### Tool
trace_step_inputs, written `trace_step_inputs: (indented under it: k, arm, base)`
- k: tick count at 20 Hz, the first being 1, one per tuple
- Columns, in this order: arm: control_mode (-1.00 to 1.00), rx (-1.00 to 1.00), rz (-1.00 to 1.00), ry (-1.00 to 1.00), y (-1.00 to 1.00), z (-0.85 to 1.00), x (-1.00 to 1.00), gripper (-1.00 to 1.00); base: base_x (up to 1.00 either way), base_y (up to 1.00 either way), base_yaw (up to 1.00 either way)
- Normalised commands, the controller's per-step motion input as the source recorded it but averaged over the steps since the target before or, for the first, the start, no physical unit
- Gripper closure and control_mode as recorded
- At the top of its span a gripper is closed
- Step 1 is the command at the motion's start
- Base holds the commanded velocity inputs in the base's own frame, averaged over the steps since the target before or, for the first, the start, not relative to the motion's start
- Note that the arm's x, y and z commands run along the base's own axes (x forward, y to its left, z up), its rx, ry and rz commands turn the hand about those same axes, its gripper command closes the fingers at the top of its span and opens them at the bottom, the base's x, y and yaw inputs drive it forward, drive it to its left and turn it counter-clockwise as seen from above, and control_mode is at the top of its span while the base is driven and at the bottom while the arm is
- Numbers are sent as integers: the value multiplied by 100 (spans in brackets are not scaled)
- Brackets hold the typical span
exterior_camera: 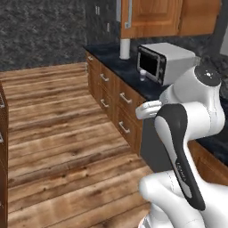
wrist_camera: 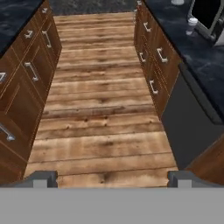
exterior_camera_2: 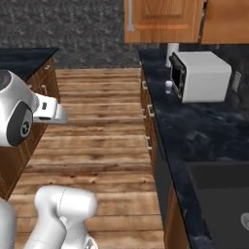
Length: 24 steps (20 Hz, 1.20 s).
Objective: Sort all alcoholic drinks to one cabinet, and non-alcoholic drinks to the other.
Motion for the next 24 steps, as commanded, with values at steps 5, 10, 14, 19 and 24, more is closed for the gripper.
trace_step_inputs:
  k: [5, 10, 14, 19, 24]
  arm:
    - [100, 0, 0, 0, 0, 0, 0, -100]
    - [100, 0, 0, 0, 0, 0, 0, -100]
    - [100, 0, 0, 0, 0, 0, 0, -100]
    - [100, 0, 0, 0, 0, 0, 0, -100]
    - [100, 0, 0, 0, 0, 0, 0, -100]
  base:
    - [100, 30, 47]
    - [100, 7, 30]
    - [100, 0, 9]
    - [100, 0, 1]
    - [91, 0, -31]
